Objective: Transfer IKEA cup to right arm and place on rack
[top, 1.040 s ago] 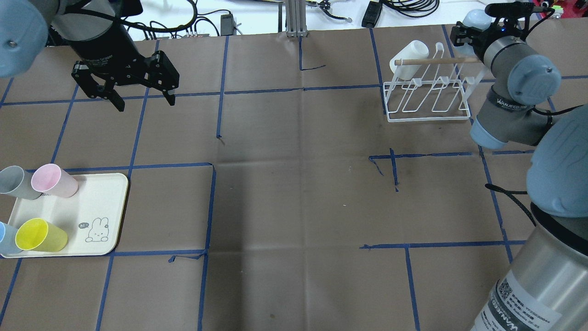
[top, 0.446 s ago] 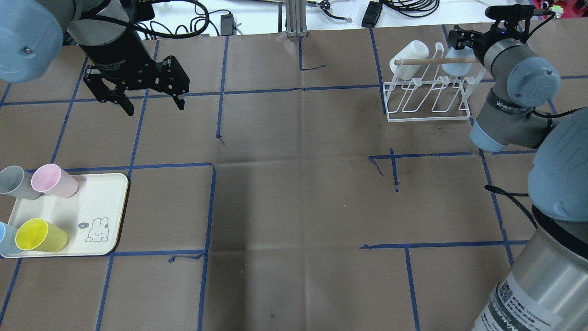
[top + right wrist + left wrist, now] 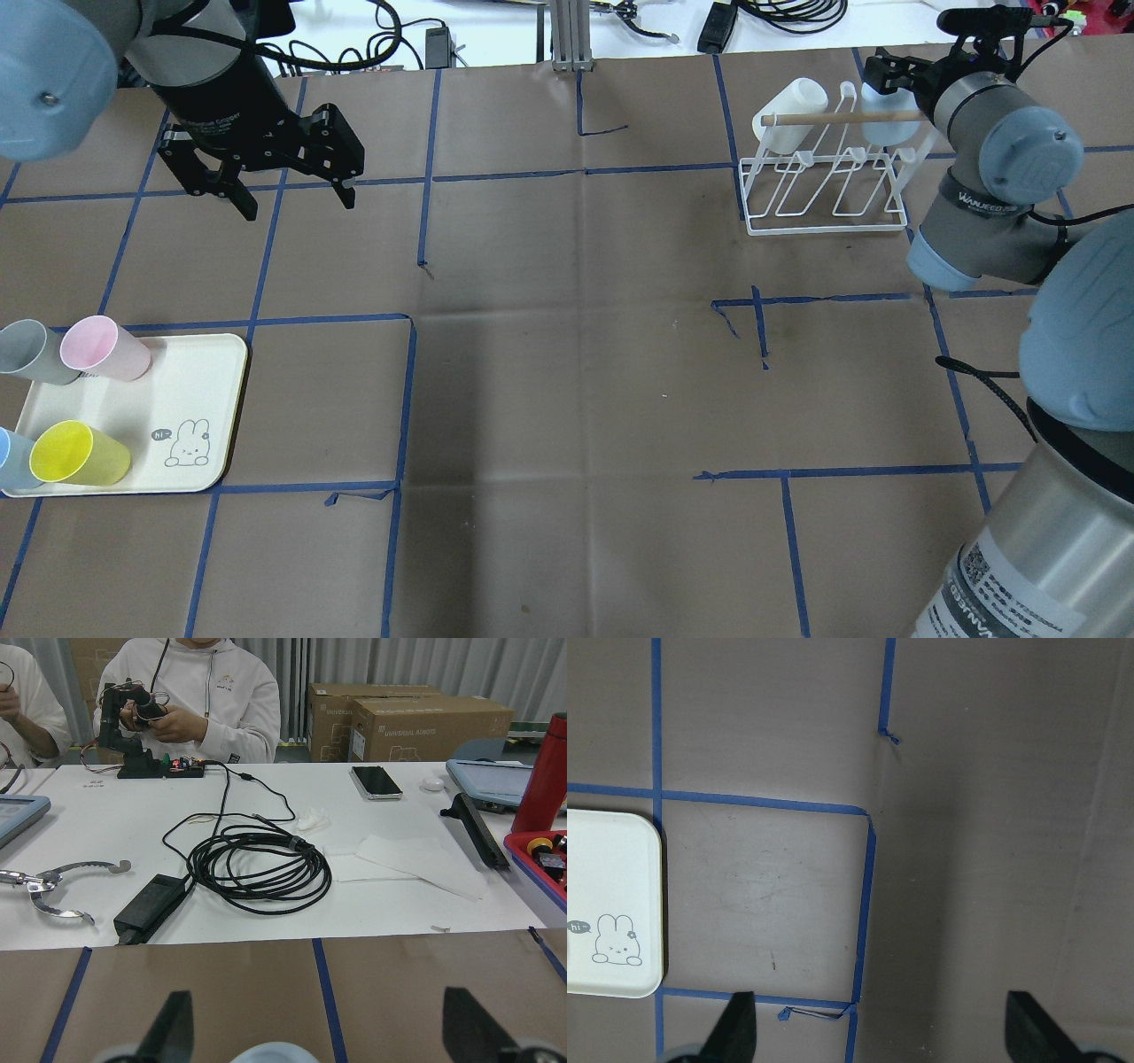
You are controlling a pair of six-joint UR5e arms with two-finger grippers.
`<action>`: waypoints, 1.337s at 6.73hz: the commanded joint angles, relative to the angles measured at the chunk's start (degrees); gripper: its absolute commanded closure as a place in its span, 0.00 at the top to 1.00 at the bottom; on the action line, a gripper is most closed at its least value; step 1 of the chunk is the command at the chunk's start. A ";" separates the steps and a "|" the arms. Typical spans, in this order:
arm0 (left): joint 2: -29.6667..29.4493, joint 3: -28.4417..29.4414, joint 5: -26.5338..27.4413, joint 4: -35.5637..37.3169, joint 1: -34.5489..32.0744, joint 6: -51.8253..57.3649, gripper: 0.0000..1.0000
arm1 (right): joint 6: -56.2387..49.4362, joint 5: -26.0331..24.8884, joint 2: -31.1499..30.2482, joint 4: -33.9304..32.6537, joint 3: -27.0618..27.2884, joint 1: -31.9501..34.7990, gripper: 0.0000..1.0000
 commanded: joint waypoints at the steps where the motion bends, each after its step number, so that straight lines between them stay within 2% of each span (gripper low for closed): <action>1: 0.22 -0.01 -0.03 0.40 0.03 -0.84 0.99 | -0.25 0.21 -3.67 1.61 -0.20 0.23 1.00; 2: 0.13 0.08 -0.03 0.40 0.03 -1.45 0.99 | -0.26 0.13 -7.35 9.02 -0.20 0.40 1.00; 3: -0.13 0.08 -0.03 0.49 0.03 -1.63 0.99 | -0.26 0.13 -12.26 19.62 -0.03 0.49 1.00; 5: -0.39 -0.01 -0.03 1.10 -0.06 -1.72 0.99 | -0.43 0.04 -23.07 50.86 -0.73 1.72 1.00; 7: 0.22 -0.01 0.06 2.41 -0.06 -1.29 0.99 | 0.09 0.04 -26.53 73.05 -4.92 4.26 1.00; 8: 0.22 -0.01 0.06 2.42 -0.06 -1.72 0.99 | -0.34 0.04 -28.37 88.04 -6.43 6.27 1.00; 9: -0.74 -0.62 0.06 3.03 -0.06 -1.64 0.99 | -0.35 -0.05 -30.13 97.16 -8.27 8.64 1.00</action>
